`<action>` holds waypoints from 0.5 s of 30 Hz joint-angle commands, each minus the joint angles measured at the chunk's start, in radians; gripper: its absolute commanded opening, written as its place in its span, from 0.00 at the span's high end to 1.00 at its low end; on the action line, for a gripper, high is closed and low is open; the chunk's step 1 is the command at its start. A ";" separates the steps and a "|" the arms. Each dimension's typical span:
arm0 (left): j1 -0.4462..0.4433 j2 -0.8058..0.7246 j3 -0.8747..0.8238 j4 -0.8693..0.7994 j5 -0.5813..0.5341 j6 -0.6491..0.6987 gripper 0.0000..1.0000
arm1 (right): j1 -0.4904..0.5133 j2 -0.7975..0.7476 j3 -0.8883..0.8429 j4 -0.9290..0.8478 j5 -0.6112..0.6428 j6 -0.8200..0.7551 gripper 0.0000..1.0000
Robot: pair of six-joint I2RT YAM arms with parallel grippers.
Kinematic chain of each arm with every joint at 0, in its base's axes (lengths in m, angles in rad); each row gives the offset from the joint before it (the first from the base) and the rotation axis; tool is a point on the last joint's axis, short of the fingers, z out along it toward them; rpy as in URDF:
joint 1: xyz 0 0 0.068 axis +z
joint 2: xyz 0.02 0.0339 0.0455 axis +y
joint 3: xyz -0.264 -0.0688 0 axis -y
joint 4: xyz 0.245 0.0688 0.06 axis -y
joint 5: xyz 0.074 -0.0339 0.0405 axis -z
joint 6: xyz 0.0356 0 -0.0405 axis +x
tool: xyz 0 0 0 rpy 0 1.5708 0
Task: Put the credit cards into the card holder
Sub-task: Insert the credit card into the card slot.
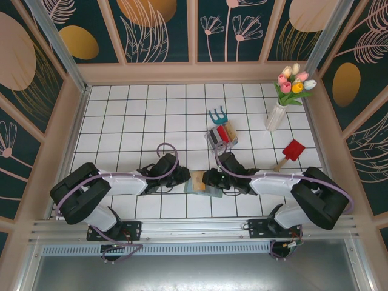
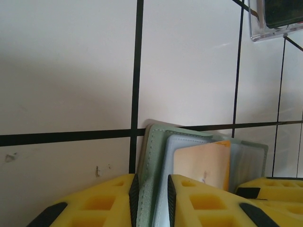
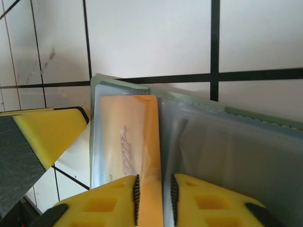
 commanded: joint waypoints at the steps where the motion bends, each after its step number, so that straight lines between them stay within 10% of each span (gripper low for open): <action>1: -0.005 -0.010 -0.011 -0.015 0.015 -0.003 0.74 | 0.011 0.036 0.022 -0.021 -0.009 -0.018 0.75; 15: -0.005 0.006 -0.033 0.022 0.040 -0.015 0.74 | 0.051 0.115 0.106 -0.026 -0.033 -0.038 0.89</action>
